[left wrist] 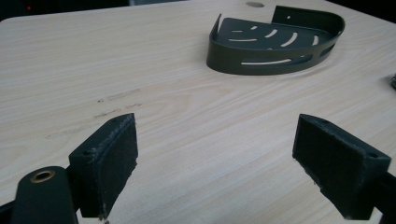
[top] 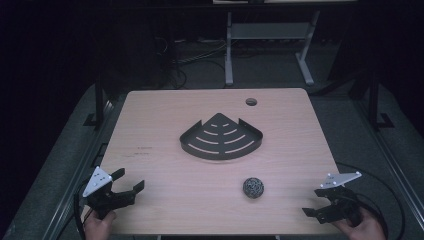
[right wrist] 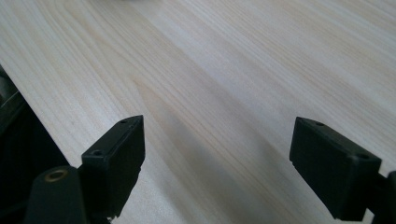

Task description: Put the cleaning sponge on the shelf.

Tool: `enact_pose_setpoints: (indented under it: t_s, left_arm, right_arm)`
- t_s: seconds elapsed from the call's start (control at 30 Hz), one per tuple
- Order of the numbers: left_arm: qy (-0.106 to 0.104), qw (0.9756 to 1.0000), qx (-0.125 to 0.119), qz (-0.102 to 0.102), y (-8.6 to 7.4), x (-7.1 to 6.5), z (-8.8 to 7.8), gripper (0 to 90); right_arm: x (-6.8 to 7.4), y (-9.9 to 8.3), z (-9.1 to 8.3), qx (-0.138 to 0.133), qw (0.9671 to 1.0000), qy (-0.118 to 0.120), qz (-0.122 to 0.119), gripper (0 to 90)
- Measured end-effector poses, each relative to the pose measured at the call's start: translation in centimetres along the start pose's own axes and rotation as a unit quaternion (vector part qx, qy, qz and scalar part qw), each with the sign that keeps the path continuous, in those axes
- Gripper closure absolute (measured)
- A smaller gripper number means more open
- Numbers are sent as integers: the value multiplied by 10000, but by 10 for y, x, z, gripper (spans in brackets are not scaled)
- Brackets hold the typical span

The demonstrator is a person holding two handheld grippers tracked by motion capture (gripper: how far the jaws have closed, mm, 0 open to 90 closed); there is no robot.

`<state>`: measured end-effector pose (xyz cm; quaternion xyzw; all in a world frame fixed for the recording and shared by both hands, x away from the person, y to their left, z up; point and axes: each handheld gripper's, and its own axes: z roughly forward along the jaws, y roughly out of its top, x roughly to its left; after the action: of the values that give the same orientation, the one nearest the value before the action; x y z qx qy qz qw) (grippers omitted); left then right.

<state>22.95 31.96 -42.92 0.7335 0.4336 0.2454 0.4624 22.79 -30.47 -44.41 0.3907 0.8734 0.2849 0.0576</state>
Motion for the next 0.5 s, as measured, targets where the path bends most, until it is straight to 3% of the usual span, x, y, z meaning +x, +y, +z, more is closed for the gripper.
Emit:
enact_pose_setpoints:
  t_s: [0.5]
  left_arm:
    - [3,9998,81,205,-1,-5,6,133]
  right_arm:
    - [10,12,3,4,9997,74,-213,171]
